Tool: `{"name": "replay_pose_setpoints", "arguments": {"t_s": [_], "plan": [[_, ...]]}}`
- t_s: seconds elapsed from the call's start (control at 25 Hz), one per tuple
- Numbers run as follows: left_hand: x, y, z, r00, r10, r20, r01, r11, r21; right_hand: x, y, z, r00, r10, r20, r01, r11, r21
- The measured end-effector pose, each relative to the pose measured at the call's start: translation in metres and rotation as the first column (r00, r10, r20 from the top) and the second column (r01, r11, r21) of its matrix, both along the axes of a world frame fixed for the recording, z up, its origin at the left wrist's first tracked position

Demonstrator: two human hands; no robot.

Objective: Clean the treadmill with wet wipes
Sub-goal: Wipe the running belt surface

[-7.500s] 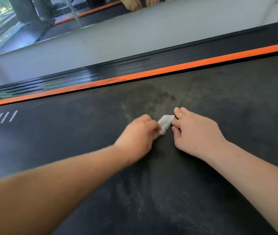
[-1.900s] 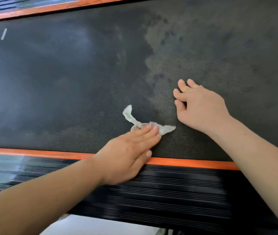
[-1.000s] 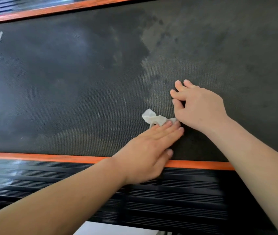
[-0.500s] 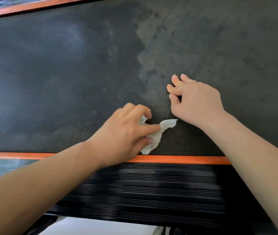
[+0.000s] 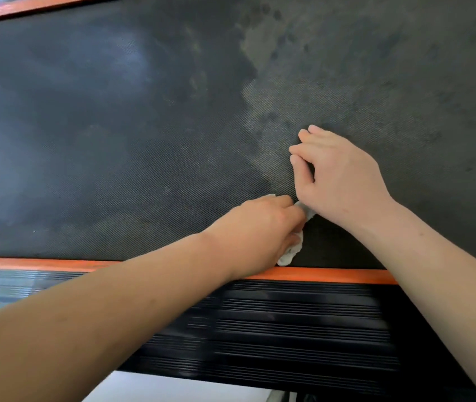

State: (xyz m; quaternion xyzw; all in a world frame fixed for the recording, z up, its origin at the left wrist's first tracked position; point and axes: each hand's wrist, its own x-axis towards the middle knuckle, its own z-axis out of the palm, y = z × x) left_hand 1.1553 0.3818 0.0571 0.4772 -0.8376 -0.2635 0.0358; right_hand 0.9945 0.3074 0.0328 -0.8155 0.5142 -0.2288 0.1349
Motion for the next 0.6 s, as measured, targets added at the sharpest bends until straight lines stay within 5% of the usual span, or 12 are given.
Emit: {"name": "replay_pose_setpoints", "arguments": {"t_s": [0.2, 0.4, 0.6], "plan": [[0.041, 0.014, 0.003, 0.997, -0.070, 0.011, 0.070, 0.998, -0.004, 0.004, 0.005, -0.009, 0.991, 0.128, 0.024, -0.128, 0.992, -0.023], [0.144, 0.036, 0.027, 0.986, 0.113, 0.125, -0.117, 0.993, 0.032, 0.007, -0.006, 0.000, 0.999, 0.035, -0.020, -0.031, 0.985, 0.168], [0.098, 0.040, 0.024, 0.987, 0.144, 0.069, -0.149, 0.986, 0.078, 0.021, 0.004, 0.000, 0.992, 0.017, -0.123, -0.004, 0.994, 0.107]]}}
